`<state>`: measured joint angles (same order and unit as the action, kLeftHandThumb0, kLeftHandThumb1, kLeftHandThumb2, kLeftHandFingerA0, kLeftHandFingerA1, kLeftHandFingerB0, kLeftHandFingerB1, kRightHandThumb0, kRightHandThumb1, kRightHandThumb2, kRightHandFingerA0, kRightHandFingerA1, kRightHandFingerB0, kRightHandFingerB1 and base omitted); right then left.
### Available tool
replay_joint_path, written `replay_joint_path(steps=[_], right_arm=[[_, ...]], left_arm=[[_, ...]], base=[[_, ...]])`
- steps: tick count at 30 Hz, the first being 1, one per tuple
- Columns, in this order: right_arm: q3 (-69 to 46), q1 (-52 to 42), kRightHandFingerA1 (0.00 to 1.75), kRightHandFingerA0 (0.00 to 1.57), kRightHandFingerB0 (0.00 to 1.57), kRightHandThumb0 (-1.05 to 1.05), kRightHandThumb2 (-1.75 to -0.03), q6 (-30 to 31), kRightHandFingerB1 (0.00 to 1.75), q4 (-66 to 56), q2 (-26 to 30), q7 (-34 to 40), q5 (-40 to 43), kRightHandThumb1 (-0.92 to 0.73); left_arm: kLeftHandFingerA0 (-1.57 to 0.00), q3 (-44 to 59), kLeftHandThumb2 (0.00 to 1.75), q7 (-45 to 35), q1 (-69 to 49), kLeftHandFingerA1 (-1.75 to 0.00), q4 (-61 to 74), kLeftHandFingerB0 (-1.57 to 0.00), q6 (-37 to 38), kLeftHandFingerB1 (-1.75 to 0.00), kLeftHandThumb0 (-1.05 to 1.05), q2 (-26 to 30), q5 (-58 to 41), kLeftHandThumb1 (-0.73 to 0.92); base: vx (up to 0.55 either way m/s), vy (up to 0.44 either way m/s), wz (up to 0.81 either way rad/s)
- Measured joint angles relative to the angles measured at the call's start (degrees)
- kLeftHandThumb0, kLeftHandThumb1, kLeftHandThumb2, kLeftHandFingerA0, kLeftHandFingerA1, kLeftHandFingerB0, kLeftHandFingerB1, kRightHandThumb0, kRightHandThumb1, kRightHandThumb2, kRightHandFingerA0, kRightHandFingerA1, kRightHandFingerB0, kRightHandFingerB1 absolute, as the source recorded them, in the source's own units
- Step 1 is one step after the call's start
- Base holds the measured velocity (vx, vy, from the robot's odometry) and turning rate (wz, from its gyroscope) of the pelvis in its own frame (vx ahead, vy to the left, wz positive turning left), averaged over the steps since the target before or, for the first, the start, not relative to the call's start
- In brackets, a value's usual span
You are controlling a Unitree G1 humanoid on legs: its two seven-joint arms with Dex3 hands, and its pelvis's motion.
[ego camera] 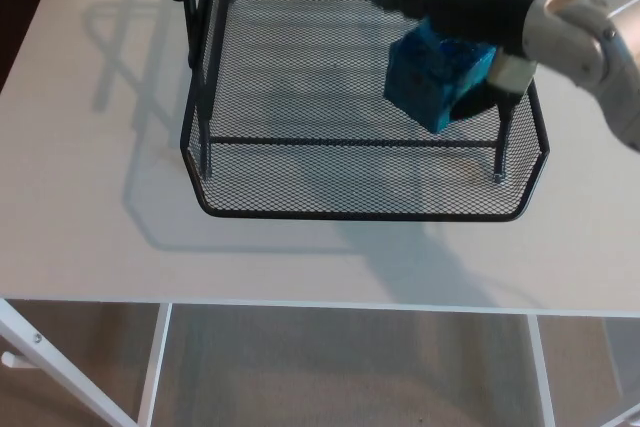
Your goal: The robot walks towards a desk on which a file tray is kept in the middle and a cube is kept to its right. The robot lifts the cube using its right hand and places it on the file tray.
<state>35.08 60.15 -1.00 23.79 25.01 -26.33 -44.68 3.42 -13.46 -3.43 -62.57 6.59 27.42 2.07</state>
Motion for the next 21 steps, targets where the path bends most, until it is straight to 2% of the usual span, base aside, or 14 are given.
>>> replay_joint_path(steps=[3, 4, 6, 7, 8, 11, 12, 13, 14, 15, 16, 17, 20, 21], right_arm=[[-2.89, 2.02, 0.28, 0.00, 0.00, -0.86, -0.82, 0.11, 0.00, -0.89, 0.61, 0.03, -0.22, -0.50], [-3.54, 2.41, 0.00, 0.00, 0.00, -0.76, -0.65, 0.12, 0.00, -1.28, 0.79, 0.02, -0.22, -0.43], [-5.16, 3.25, 0.00, 0.00, 0.00, -0.79, -0.68, 0.09, 0.00, -2.96, 1.95, -0.61, -0.11, -0.44], [-6.21, 3.53, 0.21, 0.00, 0.00, -0.86, -0.83, -0.16, 0.00, -4.37, 3.10, -1.11, 0.08, -0.49], [-7.58, 3.68, 0.14, 0.00, 0.00, -0.85, -0.81, -0.80, 0.00, -5.87, 4.52, -1.56, 0.52, -0.52], [-12.77, 3.71, 0.09, 0.00, 0.00, -0.92, -0.84, -2.01, 0.00, -9.99, 8.02, -2.53, 2.57, -0.55], [-14.38, 3.61, 0.12, 0.00, 0.00, -0.85, -0.82, -2.12, 0.04, -11.33, 9.11, -3.14, 3.34, -0.51], [-16.07, 3.52, 0.05, 0.00, 0.07, -0.92, -0.84, -2.10, 0.00, -12.71, 9.99, -3.80, 4.16, -0.56], [-17.53, 3.41, 0.12, 0.00, 0.00, -0.95, -0.85, -2.06, 0.02, -13.73, 10.68, -4.29, 4.86, -0.55], [-19.22, 2.99, 0.08, 0.00, 0.10, -0.95, -0.80, -2.03, 0.03, -15.00, 11.67, -4.86, 5.64, -0.53], [-20.79, 2.47, 0.02, 0.00, 0.08, -0.90, -0.74, -1.98, 0.03, -16.00, 12.47, -5.23, 6.25, -0.49], [-22.96, 1.49, 0.00, 0.00, 0.09, -0.68, -0.71, -1.82, 0.18, -17.25, 13.56, -5.52, 6.91, -0.48], [-28.66, -1.69, 0.00, 0.00, 0.03, -0.81, -0.67, -1.55, 0.10, -19.49, 15.70, -6.23, 8.39, -0.42], [-30.15, -2.67, 0.00, 0.00, 0.05, -0.60, -0.75, -1.55, 0.26, -19.81, 16.13, -6.31, 8.81, -0.49]], left_arm=[[-0.43, -0.07, 0.72, -0.02, -0.15, -0.71, -0.05, -0.14, 0.00, -0.54, -0.85, 0.00, 0.03, 0.92], [-0.45, -0.09, 0.73, -0.02, -0.22, -0.71, -0.08, -0.19, 0.00, -0.55, -0.82, 0.00, 0.04, 0.92], [-0.45, -0.12, 0.71, -0.04, -0.33, -0.70, -0.08, -0.20, 0.00, -0.54, -0.81, 0.01, 0.05, 0.92], [-0.47, -0.12, 0.71, -0.05, -0.31, -0.72, -0.12, -0.21, 0.01, -0.55, -0.81, 0.01, 0.05, 0.92], [-0.46, -0.12, 0.71, -0.04, -0.22, -0.71, -0.41, -0.20, 0.01, -0.53, -0.81, 0.01, 0.05, 0.92], [-0.46, -0.18, 0.72, 0.06, -0.14, -0.70, -1.39, -0.20, 0.01, -0.53, -0.80, 0.00, 0.12, 0.92], [-0.44, -0.21, 0.72, 0.07, 0.02, -0.71, -1.54, -0.20, 0.01, -0.54, -0.81, 0.00, 0.14, 0.92], [-0.42, -0.21, 0.72, 0.05, 0.03, -0.72, -1.53, -0.20, 0.01, -0.55, -0.82, 0.00, 0.14, 0.92], [-0.43, -0.21, 0.71, 0.04, -0.02, -0.72, -1.48, -0.21, 0.01, -0.54, -0.83, -0.02, 0.13, 0.92], [-0.40, -0.21, 0.70, 0.03, 0.01, -0.72, -1.43, -0.22, 0.02, -0.54, -0.83, -0.06, 0.12, 0.92], [-0.42, -0.21, 0.70, 0.02, 0.01, -0.71, -1.43, -0.21, 0.02, -0.53, -0.83, -0.09, 0.11, 0.92], [-0.43, -0.21, 0.70, 0.02, 0.01, -0.71, -1.44, -0.20, 0.02, -0.54, -0.82, -0.13, 0.09, 0.92], [-0.43, -0.21, 0.70, 0.01, -0.03, -0.71, -1.46, -0.20, 0.02, -0.54, -0.82, -0.22, 0.05, 0.92], [-0.44, -0.21, 0.70, 0.01, -0.05, -0.72, -1.46, -0.21, 0.02, -0.55, -0.83, -0.24, 0.05, 0.92]], base=[[0.00, 0.000, 0.00], [0.00, 0.000, 0.00], [0.00, 0.000, 0.00], [0.00, 0.000, 0.00], [0.00, 0.000, 0.00], [0.00, 0.000, 0.00], [0.00, 0.000, 0.00], [0.00, 0.000, 0.00], [0.00, 0.000, 0.00], [0.00, 0.000, 0.00], [0.00, 0.000, 0.00], [0.00, 0.000, 0.00], [0.00, 0.000, 0.00], [0.00, 0.000, 0.00]])
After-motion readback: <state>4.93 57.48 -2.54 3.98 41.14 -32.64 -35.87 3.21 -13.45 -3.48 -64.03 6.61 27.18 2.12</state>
